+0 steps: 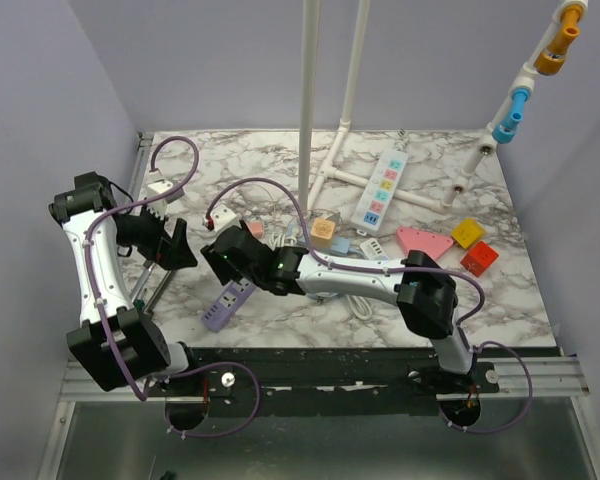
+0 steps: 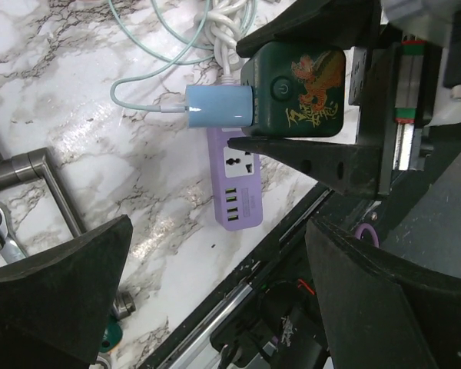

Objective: Pull the plug off the socket
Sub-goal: Remove the plug from the socket.

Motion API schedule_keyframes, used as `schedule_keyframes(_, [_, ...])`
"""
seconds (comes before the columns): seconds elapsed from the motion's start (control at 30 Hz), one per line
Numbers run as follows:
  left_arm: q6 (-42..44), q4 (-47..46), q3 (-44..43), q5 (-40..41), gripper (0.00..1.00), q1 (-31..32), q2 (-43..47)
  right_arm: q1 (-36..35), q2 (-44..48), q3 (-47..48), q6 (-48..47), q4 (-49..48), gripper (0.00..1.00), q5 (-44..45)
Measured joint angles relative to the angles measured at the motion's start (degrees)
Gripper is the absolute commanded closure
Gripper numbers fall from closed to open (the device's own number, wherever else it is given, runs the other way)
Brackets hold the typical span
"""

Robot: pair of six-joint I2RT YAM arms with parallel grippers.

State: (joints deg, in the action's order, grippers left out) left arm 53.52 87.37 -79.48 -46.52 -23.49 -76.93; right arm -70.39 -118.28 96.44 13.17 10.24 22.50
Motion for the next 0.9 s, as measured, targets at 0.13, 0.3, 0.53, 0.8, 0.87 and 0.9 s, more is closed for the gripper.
schedule_keyframes(0.13, [1.18, 0.20, 1.66, -0.66, 0.01, -0.35, 1.01, -0.04, 0.66, -0.42, -0.07, -0.81, 0.99, 0.87])
schedule_keyframes(0.3, [2.47, 0.37, 3.78, -0.90, 0.01, -0.81, 2.86, -0.02, 3.08, -2.12, -1.20, -0.61, 0.99, 2.01])
schedule_keyframes(0.53, [9.99, 0.96, 1.31, -6.82, 0.01, -3.21, 4.50, 0.92, 13.00, -2.86, -5.16, 3.26, 0.99, -2.69])
schedule_keyframes(0.8, [36.65, 2.23, 11.28, -15.43, 0.01, -2.27, 21.88, 1.14, 25.66, -11.63, -10.29, 5.35, 0.99, -14.25])
schedule_keyframes(0.87, [40.52, 2.67, 11.69, -16.81, 0.02, 0.15, 23.65, 1.14, 26.84, -13.92, -11.82, 5.75, 0.99, -15.43])
schedule_keyframes(0.9, [41.59, 2.73, 11.69, -17.53, 0.01, 1.09, 23.67, 1.14, 26.91, -14.40, -12.61, 6.08, 0.99, -15.80])
